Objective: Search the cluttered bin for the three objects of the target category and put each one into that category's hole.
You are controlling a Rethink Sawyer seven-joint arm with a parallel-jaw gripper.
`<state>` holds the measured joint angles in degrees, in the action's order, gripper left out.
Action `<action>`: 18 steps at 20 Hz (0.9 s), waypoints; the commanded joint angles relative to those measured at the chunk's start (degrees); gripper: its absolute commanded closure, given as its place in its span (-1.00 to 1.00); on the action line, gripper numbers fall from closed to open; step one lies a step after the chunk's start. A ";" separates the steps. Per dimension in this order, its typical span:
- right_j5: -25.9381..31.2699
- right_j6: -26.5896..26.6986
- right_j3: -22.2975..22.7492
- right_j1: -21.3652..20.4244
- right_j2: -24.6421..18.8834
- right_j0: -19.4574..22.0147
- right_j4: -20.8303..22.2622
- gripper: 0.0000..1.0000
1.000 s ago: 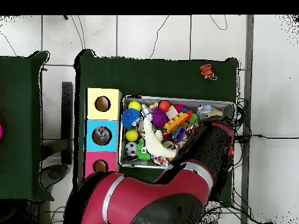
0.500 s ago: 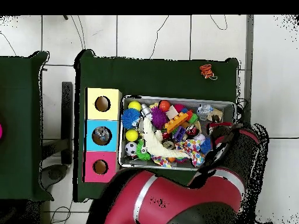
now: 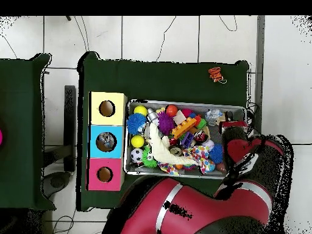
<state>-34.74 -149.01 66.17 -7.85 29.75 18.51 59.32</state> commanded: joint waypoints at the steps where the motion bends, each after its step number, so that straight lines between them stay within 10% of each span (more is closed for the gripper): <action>1: -6.03 11.15 0.70 3.37 -6.64 0.15 -2.68 1.00; 10: -3.91 8.78 -0.63 4.40 -5.24 -0.99 -0.87 1.00; 11: -3.88 9.18 -0.58 4.48 -5.07 -0.99 -1.24 -1.00; 18: -5.07 12.90 -0.02 4.57 -4.97 -0.46 -4.45 -1.00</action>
<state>-37.58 -147.86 66.16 -5.27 29.77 18.24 58.86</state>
